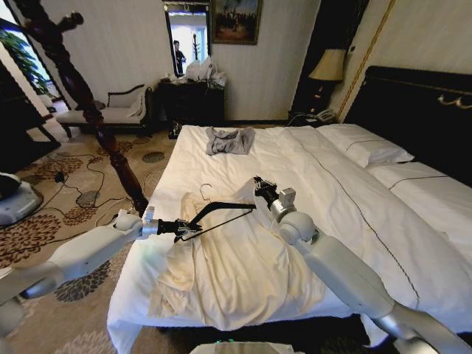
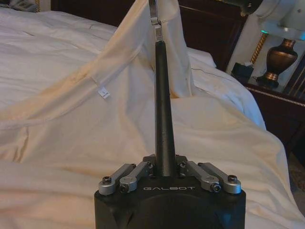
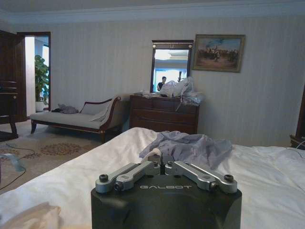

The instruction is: Pick up the clothes from the bed and hang them on the clothes hanger.

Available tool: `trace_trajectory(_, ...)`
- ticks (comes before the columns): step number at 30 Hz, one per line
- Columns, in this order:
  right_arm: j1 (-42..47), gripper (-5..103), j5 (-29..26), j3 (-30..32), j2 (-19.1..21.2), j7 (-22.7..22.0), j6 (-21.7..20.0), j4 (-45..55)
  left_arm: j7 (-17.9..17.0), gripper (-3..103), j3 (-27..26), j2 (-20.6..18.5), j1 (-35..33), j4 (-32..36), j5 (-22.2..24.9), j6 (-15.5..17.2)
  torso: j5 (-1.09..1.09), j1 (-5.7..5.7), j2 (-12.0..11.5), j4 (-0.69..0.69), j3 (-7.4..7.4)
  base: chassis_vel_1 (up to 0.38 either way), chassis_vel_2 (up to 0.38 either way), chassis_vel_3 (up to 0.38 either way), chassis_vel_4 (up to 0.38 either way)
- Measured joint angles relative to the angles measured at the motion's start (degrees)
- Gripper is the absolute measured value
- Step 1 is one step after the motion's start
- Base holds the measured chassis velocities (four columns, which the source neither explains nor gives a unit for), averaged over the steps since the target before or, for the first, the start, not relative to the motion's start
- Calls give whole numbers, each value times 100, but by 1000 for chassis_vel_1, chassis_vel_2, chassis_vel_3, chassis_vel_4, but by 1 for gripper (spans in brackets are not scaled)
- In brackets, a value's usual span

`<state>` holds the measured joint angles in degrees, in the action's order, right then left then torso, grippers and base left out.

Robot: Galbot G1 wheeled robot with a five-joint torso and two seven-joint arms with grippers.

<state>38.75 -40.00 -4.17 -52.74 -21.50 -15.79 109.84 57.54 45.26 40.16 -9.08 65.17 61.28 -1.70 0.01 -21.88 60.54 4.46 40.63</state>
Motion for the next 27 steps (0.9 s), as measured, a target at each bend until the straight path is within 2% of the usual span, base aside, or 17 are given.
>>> trace_trajectory(10,216,0,-11,34,9,-71,-90,408,-94,18,593,463,605,-179,207,34,0,0,0,-1,0,0,0,0,0)
trace_trajectory(20,505,0,-180,122,52,-148,-211,792,-290,18,637,965,770,-407,265,30,-1,0,0,0,0,0,0,0,0)
trace_trajectory(27,785,0,-196,169,4,-164,-258,925,-440,18,603,1020,811,-411,311,-37,-1,0,0,-1,0,0,0,0,0)
